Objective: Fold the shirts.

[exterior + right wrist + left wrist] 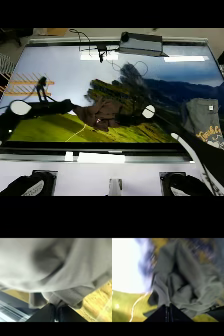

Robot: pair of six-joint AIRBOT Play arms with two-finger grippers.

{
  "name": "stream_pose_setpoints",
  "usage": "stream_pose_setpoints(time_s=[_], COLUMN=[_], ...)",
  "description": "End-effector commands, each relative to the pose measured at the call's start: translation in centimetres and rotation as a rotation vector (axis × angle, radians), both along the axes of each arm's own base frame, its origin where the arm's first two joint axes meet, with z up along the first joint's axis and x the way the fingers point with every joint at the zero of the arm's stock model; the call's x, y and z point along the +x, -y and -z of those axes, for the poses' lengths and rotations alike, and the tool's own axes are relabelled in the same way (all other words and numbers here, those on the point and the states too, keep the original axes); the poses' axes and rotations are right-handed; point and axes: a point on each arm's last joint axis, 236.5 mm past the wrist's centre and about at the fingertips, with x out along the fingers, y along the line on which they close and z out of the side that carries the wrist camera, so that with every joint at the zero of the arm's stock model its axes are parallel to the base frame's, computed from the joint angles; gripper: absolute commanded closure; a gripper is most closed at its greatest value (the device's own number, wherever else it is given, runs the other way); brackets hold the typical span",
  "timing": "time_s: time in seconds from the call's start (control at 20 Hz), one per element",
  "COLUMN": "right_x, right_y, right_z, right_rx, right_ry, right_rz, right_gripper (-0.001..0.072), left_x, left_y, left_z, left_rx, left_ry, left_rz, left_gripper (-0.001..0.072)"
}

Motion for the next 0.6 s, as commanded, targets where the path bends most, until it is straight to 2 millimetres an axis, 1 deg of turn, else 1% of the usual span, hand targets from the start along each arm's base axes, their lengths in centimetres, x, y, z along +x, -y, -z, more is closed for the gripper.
stream_pose_setpoints(time_s=[0.0, 0.05, 0.1, 0.15, 0.2, 0.25, 0.3, 0.35, 0.4, 0.45, 0.5, 0.55], right_x=[1.3, 2.0, 2.8, 3.5, 3.9, 3.7, 3.0, 1.7, 0.3, -1.3, -2.6, -3.8], right_y=[2.9, 4.6, 6.8, 9.4, 12.4, 15.3, 17.6, 19.4, 20.4, 21.0, 21.4, 21.8], right_z=[-7.0, -10.5, -14.3, -18.4, -23.2, -28.1, -32.3, -36.3, -39.3, -41.8, -43.5, -44.7], right_rx=[-0.136, -0.207, -0.283, -0.36, -0.433, -0.479, -0.499, -0.486, -0.45, -0.405, -0.368, -0.331], right_ry=[0.288, 0.403, 0.507, 0.608, 0.713, 0.813, 0.894, 0.967, 1.025, 1.074, 1.109, 1.132], right_rz=[-0.122, -0.137, -0.115, -0.057, 0.033, 0.132, 0.215, 0.29, 0.333, 0.362, 0.381, 0.402], right_gripper=[0.0683, 0.0683, 0.0683, 0.0683, 0.0682, 0.0682, 0.0682, 0.0682, 0.0682, 0.0682, 0.0682, 0.0682], left_x=[1.6, 1.9, 1.8, 1.3, 0.5, -0.8, -2.4, -4.3, -6.1, -8.1, -9.8, -11.2], left_y=[-0.9, -1.7, -2.7, -4.0, -5.3, -6.8, -8.0, -9.0, -9.5, -9.6, -9.5, -9.4], left_z=[-13.0, -18.0, -22.7, -27.9, -32.6, -37.3, -41.3, -44.8, -47.4, -49.6, -51.1, -51.9], left_rx=[0.072, 0.086, 0.085, 0.065, 0.042, 0.016, -0.006, -0.023, -0.023, -0.025, -0.03, -0.036], left_ry=[0.39, 0.513, 0.62, 0.728, 0.822, 0.918, 1.003, 1.083, 1.149, 1.207, 1.249, 1.277], left_rz=[0.03, 0.003, -0.037, -0.09, -0.146, -0.204, -0.252, -0.288, -0.307, -0.312, -0.312, -0.308], left_gripper=[0.0674, 0.0674, 0.0674, 0.0674, 0.0674, 0.0674, 0.0674, 0.0674, 0.0674, 0.0674, 0.0674, 0.0674])
